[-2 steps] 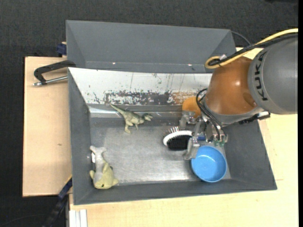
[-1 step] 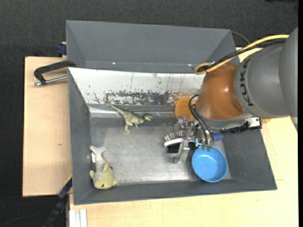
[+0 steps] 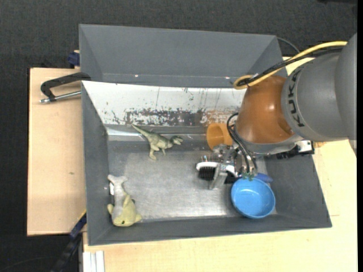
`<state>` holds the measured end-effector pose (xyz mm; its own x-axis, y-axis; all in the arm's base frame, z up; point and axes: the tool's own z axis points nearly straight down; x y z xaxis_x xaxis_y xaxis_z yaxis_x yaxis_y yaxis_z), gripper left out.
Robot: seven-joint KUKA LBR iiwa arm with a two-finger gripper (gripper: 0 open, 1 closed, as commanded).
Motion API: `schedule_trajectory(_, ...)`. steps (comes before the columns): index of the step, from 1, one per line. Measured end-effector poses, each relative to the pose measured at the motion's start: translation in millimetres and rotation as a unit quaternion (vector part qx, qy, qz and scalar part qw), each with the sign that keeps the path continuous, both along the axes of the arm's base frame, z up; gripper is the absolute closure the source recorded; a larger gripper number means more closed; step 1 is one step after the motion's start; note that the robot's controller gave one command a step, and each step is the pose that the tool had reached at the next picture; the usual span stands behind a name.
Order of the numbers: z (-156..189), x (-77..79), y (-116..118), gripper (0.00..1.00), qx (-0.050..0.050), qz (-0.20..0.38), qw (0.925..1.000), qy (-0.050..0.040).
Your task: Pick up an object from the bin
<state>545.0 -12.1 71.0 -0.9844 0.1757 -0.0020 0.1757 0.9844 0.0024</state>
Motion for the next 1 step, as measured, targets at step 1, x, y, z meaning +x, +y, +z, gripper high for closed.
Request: schedule_trajectory(1, -0.5, -0.7, -0.2, 0.0, 0.0, 0.0, 1.0, 0.001)
